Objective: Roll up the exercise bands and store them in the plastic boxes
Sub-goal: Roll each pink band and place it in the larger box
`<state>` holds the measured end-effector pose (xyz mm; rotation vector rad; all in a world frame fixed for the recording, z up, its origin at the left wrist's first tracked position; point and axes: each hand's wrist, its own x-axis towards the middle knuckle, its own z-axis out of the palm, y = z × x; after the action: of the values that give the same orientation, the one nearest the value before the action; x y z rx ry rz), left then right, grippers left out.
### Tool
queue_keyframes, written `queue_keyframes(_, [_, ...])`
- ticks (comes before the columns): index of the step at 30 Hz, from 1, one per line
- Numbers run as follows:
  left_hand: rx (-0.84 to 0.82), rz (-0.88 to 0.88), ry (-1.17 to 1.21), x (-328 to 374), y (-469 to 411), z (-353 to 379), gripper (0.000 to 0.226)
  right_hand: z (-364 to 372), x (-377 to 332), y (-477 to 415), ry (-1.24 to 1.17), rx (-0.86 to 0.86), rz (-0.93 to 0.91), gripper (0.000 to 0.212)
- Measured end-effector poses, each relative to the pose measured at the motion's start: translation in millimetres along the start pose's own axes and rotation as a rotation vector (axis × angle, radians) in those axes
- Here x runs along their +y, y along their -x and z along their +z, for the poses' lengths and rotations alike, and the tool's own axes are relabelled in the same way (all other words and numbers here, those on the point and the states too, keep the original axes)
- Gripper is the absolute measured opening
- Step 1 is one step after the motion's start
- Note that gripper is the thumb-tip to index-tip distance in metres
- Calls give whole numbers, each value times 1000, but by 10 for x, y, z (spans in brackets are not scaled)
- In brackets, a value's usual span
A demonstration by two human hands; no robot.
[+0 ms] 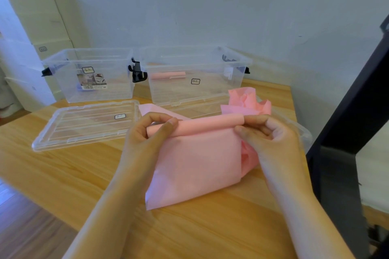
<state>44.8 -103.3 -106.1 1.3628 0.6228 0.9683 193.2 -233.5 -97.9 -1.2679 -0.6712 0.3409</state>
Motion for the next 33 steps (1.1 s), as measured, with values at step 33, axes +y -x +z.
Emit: queue_keyframes(33, [-213,-6,12,10,-4,-94,29,-12,-42,18,-45,-299,-8,17])
